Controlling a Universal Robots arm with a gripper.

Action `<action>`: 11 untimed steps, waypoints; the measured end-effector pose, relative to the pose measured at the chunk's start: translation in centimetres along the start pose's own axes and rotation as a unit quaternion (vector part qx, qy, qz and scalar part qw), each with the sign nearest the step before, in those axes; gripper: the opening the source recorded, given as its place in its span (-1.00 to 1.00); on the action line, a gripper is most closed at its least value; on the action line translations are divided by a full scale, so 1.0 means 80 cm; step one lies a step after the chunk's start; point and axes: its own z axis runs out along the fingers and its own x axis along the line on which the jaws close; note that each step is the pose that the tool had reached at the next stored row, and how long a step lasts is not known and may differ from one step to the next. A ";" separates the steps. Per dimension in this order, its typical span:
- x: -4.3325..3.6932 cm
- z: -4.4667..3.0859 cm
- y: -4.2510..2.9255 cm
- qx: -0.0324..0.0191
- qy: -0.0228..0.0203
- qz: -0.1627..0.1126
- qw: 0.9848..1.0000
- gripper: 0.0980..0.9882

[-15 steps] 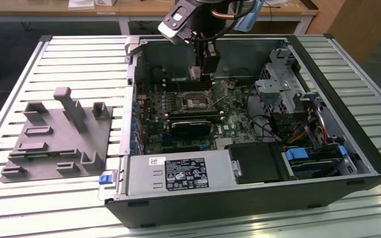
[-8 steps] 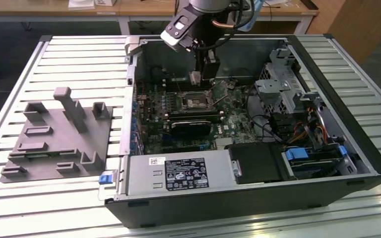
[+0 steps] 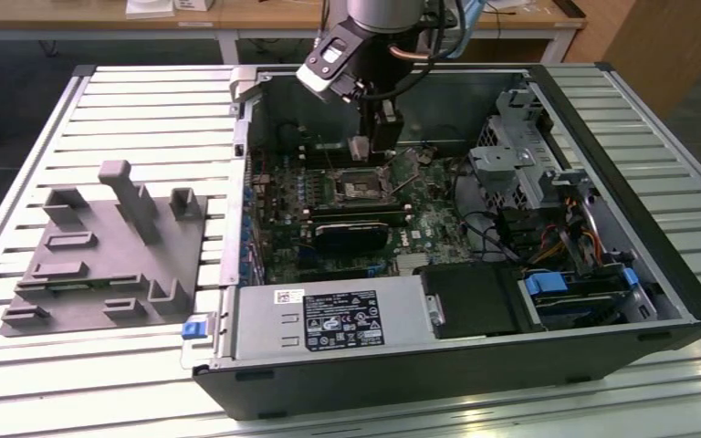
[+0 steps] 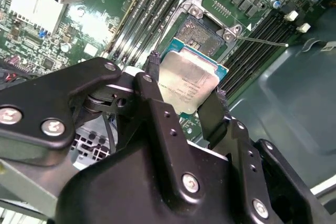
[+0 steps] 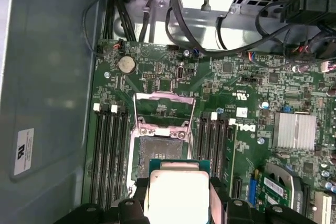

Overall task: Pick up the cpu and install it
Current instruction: 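Place the cpu into insertion slot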

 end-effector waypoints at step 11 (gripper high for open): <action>0.003 0.0166 0.0034 0.000 0.000 0.000 1.000 0.00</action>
